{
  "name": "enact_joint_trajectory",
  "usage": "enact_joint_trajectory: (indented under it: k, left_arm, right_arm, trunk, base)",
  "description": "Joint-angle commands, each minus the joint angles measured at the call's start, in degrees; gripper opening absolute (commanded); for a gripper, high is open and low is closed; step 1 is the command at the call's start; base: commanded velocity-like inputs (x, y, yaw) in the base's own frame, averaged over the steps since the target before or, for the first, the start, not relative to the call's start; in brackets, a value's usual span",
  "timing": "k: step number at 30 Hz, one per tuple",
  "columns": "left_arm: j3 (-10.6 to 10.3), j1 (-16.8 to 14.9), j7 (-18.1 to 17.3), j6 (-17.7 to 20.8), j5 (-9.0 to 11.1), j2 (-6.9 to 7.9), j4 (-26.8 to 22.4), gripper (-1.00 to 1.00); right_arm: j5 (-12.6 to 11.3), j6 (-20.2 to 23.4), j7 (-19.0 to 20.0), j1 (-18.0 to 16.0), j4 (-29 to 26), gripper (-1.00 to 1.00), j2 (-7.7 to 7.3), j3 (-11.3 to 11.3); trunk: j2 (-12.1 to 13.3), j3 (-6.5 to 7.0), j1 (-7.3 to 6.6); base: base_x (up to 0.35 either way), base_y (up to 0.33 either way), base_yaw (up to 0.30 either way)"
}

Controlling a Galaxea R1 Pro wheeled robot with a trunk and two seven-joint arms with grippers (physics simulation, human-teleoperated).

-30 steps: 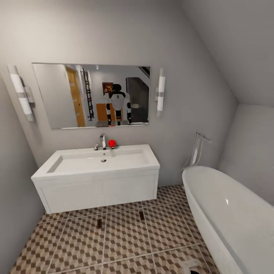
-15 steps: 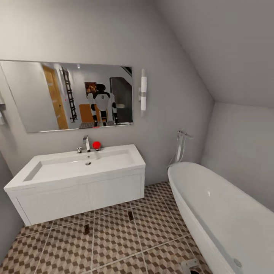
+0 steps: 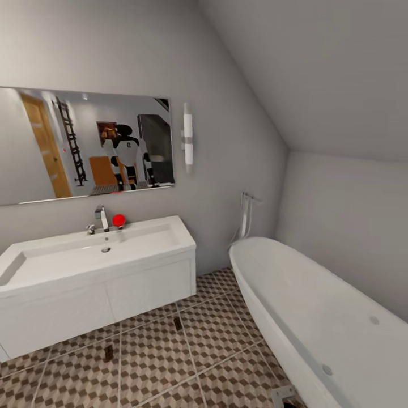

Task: Take the four mousetraps from the cabinet in the bathroom and place them on the bathroom floor. Make sure all four end up on the same floor surface, and ensure that at least two of them are either under or directly next to the same bathroom sink.

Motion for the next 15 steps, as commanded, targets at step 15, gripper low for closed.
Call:
enact_joint_trajectory:
  k: [15]
  left_arm:
    - [-0.5, -0.1, 0.1, -0.3, 0.4, -0.04, 0.2, 1.0]
  right_arm:
    - [0.4, -0.4, -0.2, -0.1, 0.3, 1.0, 0.0, -0.3]
  trunk:
    - [0.0, -0.02, 0.02]
  base:
    - [0.0, 0.0, -0.269]
